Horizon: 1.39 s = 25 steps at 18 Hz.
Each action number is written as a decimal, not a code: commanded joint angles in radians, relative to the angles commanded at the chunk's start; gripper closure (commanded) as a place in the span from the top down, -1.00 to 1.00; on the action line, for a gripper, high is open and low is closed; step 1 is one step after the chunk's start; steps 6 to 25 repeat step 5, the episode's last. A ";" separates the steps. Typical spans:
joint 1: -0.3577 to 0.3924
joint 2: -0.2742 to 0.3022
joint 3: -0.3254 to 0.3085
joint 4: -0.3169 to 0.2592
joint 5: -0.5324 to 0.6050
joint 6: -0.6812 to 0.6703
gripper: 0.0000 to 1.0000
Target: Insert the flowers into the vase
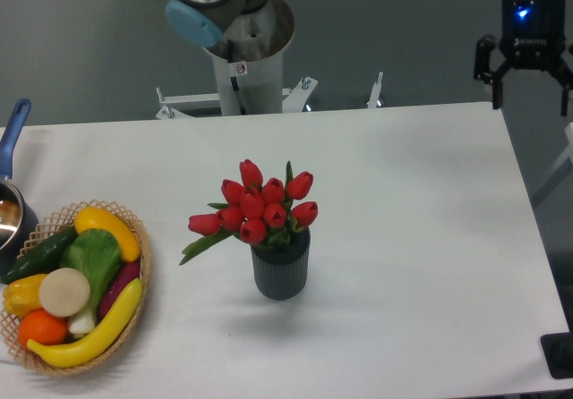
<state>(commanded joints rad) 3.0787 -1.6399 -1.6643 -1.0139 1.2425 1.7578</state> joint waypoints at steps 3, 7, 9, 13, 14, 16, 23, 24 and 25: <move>0.000 0.011 -0.017 -0.005 0.032 0.032 1.00; 0.003 0.015 -0.029 -0.003 0.032 0.034 1.00; 0.003 0.015 -0.029 -0.003 0.032 0.034 1.00; 0.003 0.015 -0.029 -0.003 0.032 0.034 1.00; 0.003 0.015 -0.029 -0.003 0.032 0.034 1.00; 0.003 0.015 -0.029 -0.003 0.032 0.034 1.00; 0.003 0.015 -0.029 -0.003 0.032 0.034 1.00; 0.003 0.015 -0.029 -0.003 0.032 0.034 1.00; 0.003 0.015 -0.029 -0.003 0.032 0.034 1.00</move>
